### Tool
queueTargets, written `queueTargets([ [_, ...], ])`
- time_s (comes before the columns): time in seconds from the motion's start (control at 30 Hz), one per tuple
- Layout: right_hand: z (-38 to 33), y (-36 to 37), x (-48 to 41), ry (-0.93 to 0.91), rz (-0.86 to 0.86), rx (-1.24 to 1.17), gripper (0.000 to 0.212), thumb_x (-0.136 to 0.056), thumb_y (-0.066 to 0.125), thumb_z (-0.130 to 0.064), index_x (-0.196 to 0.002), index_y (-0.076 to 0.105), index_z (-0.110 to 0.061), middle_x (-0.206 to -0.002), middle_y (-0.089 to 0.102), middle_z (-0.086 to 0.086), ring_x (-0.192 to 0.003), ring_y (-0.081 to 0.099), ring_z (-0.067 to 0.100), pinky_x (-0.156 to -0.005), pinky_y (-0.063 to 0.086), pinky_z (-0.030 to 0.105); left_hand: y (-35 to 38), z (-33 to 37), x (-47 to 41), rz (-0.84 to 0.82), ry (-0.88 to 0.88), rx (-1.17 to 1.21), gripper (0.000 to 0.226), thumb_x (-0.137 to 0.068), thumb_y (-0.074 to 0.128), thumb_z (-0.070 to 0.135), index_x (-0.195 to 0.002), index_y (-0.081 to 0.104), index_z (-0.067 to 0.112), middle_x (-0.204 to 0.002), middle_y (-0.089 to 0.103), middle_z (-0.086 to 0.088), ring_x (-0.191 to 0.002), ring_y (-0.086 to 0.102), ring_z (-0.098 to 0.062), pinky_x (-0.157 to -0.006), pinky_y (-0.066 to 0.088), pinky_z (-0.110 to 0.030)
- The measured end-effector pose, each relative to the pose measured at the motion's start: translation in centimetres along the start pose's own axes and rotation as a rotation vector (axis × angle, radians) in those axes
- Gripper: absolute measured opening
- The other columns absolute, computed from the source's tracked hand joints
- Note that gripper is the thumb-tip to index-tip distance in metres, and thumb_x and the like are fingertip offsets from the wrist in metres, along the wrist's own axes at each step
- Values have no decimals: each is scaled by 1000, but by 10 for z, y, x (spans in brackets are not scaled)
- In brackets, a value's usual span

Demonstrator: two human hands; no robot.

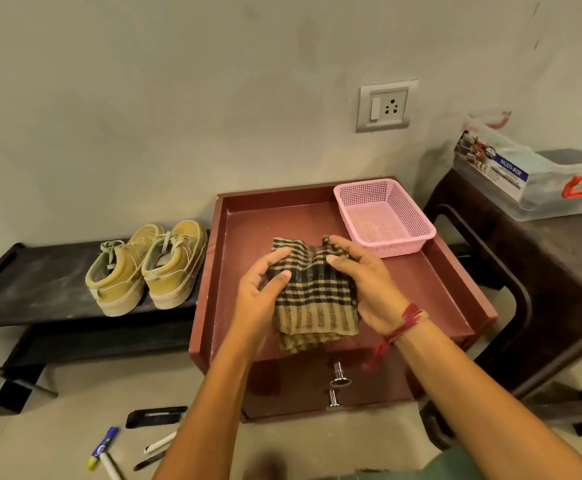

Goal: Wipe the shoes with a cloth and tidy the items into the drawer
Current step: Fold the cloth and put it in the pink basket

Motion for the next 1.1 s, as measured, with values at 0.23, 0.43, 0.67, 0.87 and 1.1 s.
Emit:
queueTargets([
  [0.23,21,-20,0,256,-70,236,91,-76,53,24,-146,23,-26,-126,55,9,-96,63,25,-71,57,36,5,-28,1,-136,-209,-77,73,-81,67,-4,-141,37,24,-133,54,-5,-115,58,-14,-81,53,-23],
  [0.43,19,-33,-9,124,150,138,65,-67,78,-8,-126,51,-4,-109,65,10,-93,66,22,-79,56,34,15,-7,-4,-192,-75,119,79,-81,67,-2,-145,33,30,-134,53,-3,-114,61,-18,-82,54,-29],
  [0.67,28,-10,6,521,-250,-213,54,-84,53,-54,-110,68,-9,-112,66,16,-96,66,29,-91,48,42,34,9,-30,-340,-65,191,86,-69,73,14,-144,37,36,-137,53,-5,-120,57,-29,-93,50,-44],
  [0.87,1,-44,-22,-53,188,-80,43,-84,58,6,-120,51,-15,-107,66,15,-87,67,24,-65,59,33,35,9,-62,-83,-58,8,45,-83,64,-5,-121,55,18,-120,65,-8,-109,63,-21,-81,55,-27],
  [1.1,-24,-68,-39,-250,153,488,28,-86,56,5,-93,66,-20,-107,65,9,-86,63,14,-67,53,17,53,-27,-77,-167,-93,-232,56,-73,76,14,-123,55,29,-131,59,-3,-118,58,-14,-102,47,-37],
])
Point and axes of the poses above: each hand's wrist, its own x-axis away from the middle knuckle, its own y-axis out of the palm, z = x × y, the point moved 4 cm from there along -x, towards the middle knuckle
